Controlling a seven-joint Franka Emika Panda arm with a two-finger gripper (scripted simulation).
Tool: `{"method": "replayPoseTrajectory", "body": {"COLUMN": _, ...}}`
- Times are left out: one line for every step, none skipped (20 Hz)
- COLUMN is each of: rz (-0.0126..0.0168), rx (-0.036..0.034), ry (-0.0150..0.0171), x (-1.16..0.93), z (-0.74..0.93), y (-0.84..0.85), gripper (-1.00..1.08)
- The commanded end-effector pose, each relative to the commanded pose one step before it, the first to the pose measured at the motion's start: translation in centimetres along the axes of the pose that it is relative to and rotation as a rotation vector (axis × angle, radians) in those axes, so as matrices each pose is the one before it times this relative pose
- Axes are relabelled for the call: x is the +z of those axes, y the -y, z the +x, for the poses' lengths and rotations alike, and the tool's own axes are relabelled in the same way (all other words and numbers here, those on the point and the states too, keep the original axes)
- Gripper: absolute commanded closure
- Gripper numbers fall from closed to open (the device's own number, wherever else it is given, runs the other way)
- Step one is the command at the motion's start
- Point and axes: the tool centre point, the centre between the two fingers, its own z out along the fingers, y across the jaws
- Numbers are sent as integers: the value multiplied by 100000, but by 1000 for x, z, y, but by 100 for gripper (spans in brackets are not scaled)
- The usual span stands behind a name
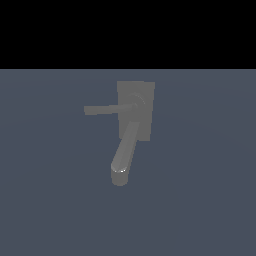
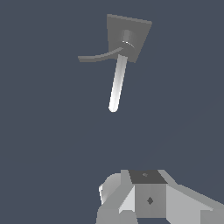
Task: Turn on the faucet by rotating a designated handle.
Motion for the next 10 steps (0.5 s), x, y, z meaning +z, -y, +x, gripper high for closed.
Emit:
{"method": "replayPoseTrajectory", "body": {"rz": 0, "rx": 0, "ry": 0, "x": 0, "z": 0, "y": -1, "gripper": 108}}
{"method": "replayPoseTrajectory", "body": {"rz": -6, "rx": -32, "ry": -92, "x": -20, "z": 22, "y": 17, "gripper": 108}}
{"method": "replayPoseTrajectory", "body": {"rz": -17, "rx": -104, "ry": -314, "x": -73, "z": 43, "y": 53, "gripper": 108}}
{"method": "replayPoseTrajectory", "body": {"rz": -33, "rx": -146, "ry": -490, "x": -114, "z": 72, "y": 79, "gripper": 108}}
{"method": "replayPoseTrajectory", "body": {"rz": -58, "rx": -156, "ry": -634, "x": -150, "z": 95, "y": 92, "gripper": 108}}
{"method": "replayPoseTrajectory", "body": {"rz": -102, "rx": -131, "ry": -779, "x": -191, "z": 111, "y": 94, "gripper": 108}}
{"method": "replayPoseTrajectory", "body": {"rz": -165, "rx": -43, "ry": -843, "x": -218, "z": 109, "y": 69, "gripper": 108}}
{"method": "replayPoseTrajectory", "body": {"rz": -239, "rx": 95, "ry": -806, "x": -222, "z": 89, "y": 22, "gripper": 108}}
{"method": "replayPoseTrajectory", "body": {"rz": -329, "rx": 255, "ry": -723, "x": -216, "z": 63, "y": -37, "gripper": 108}}
{"method": "replayPoseTrajectory", "body": {"rz": -436, "rx": 423, "ry": -623, "x": -205, "z": 32, "y": -100, "gripper": 108}}
